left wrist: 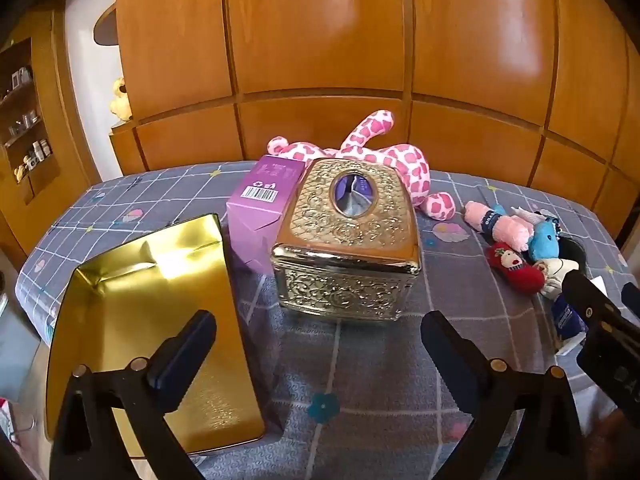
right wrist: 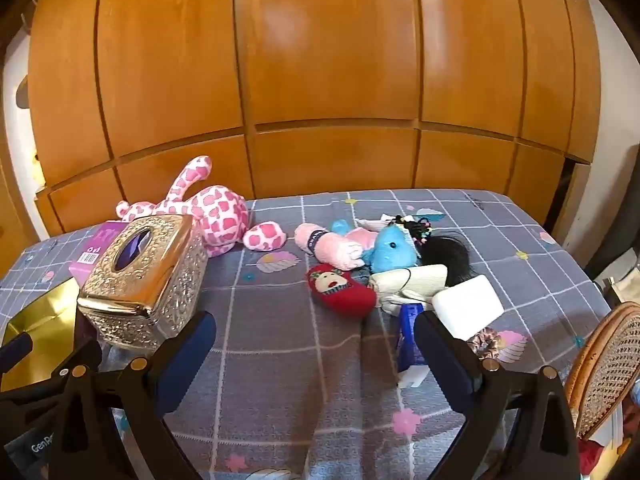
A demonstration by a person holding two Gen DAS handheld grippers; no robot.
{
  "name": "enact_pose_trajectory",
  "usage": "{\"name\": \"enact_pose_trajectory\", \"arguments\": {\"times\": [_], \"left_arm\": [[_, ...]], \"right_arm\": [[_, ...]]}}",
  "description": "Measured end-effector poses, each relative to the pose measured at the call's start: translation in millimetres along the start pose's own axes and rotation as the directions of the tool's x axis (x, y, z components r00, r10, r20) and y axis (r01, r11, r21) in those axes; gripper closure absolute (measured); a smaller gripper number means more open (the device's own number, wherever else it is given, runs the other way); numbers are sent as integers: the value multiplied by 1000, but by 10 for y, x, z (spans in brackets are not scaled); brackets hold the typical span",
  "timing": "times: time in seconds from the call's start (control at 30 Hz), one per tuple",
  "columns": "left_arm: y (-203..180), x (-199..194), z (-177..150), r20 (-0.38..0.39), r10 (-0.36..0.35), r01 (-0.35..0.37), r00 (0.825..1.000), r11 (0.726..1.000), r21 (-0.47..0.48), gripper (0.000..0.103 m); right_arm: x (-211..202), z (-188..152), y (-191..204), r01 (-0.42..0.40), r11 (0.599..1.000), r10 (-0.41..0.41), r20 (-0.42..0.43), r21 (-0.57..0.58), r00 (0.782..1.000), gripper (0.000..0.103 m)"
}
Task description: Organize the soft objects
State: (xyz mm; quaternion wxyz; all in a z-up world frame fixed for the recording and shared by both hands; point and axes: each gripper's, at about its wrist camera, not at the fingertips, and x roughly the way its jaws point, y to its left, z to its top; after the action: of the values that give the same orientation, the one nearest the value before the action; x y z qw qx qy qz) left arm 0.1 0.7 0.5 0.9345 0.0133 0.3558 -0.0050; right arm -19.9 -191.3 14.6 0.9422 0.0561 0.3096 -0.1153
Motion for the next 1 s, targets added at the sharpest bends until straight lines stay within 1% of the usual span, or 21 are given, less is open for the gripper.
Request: {"name": "enact_pose_trajectory", "arguments": {"times": [0.07,0.1,0.13,0.17,0.23,0.33,0.47,0.7,1.0], "left_arm": [[14,0,9,-1,-7,7,1000,1000,-2,0],[108,19,-43,0,-19,19,1000,999,-27,0],[140,19,-51,-1,-22,22,1000,999,-29,0],[112,19,-36,-2,-3,3,1000,1000,-23,0],[126,8,-27,-12,4,-4,1000,1000,-20,0],[153,42,-24,-17,15,-16,1000,1000,-24,0],[189,30,-24,-14,31,-31,999,999,-33,0],[251,23,-21,-16,35,-35,999,998,-49,0],[288,17,-23,-14,38,-39,999,997,-61,0]], "right_arm": [[4,-6,-11,4,1000,-4,5,-7,1000,2],[8,-8,-18,6,1000,-6,4,-8,1000,2],[12,-10,-28,8,1000,-8,3,-7,1000,2],[15,-11,-38,10,1000,-10,1,-6,1000,2],[12,-20,89,15,1000,-15,2,-10,1000,2],[31,-19,144,14,1000,-14,-1,-16,1000,2],[29,-18,128,-13,999,13,-2,-34,1000,2],[7,-13,185,-32,998,32,5,-60,999,2],[15,-22,203,-37,997,37,-2,-66,999,2]]}}
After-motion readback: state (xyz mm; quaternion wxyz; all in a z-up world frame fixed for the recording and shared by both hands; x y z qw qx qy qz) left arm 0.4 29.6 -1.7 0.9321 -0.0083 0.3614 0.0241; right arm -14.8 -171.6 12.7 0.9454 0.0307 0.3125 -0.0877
